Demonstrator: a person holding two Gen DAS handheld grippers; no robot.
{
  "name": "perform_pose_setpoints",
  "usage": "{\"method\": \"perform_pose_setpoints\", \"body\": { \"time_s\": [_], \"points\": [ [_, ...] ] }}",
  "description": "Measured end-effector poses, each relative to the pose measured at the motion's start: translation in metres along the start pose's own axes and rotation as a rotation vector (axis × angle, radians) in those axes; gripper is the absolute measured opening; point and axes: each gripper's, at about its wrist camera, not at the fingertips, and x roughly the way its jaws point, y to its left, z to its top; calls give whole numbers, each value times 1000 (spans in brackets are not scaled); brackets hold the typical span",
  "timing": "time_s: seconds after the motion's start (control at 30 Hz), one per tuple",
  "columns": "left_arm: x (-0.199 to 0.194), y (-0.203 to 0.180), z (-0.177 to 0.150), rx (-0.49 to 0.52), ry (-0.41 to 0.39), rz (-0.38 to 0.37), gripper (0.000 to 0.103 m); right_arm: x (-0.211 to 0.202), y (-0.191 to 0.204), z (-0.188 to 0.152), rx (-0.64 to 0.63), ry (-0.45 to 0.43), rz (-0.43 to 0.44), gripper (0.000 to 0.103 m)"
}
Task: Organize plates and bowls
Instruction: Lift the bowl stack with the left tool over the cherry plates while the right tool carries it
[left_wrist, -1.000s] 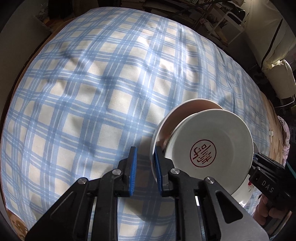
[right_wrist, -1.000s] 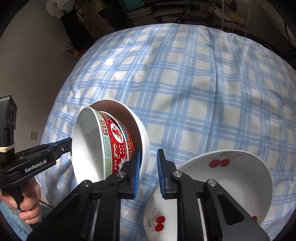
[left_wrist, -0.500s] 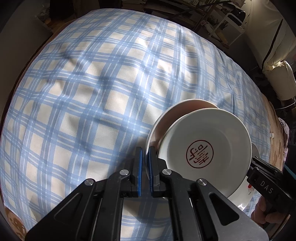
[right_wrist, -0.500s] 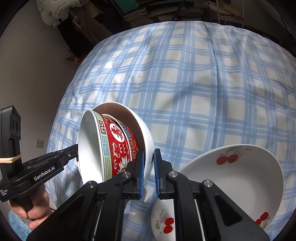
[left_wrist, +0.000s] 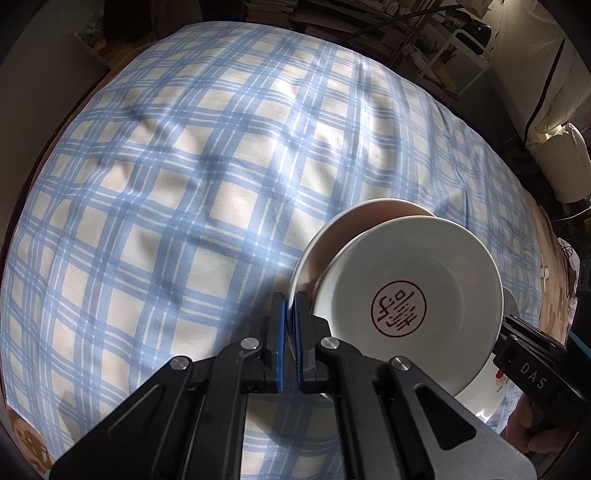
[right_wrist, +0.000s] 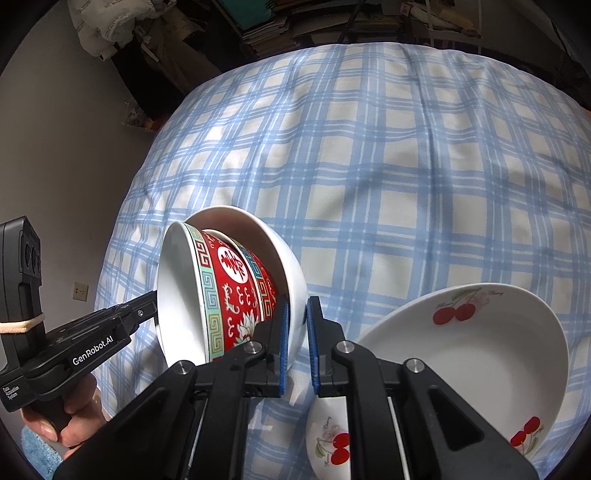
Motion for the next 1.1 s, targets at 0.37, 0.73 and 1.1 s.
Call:
{"method": "perform_pose_setpoints", "body": {
  "time_s": [0.37,0.73,1.1],
  "points": [
    [-12,-8,1,38,-12,25,2,-13,1,0,6,-35,-6,12],
    [-32,-21,-8,60,-42,21,3,-30,0,-3,13,-49,-19,10],
    [-43,-25,-16,73,-53,10,3,-43,5,-11,2,-71,-45,9]
  ]
}}
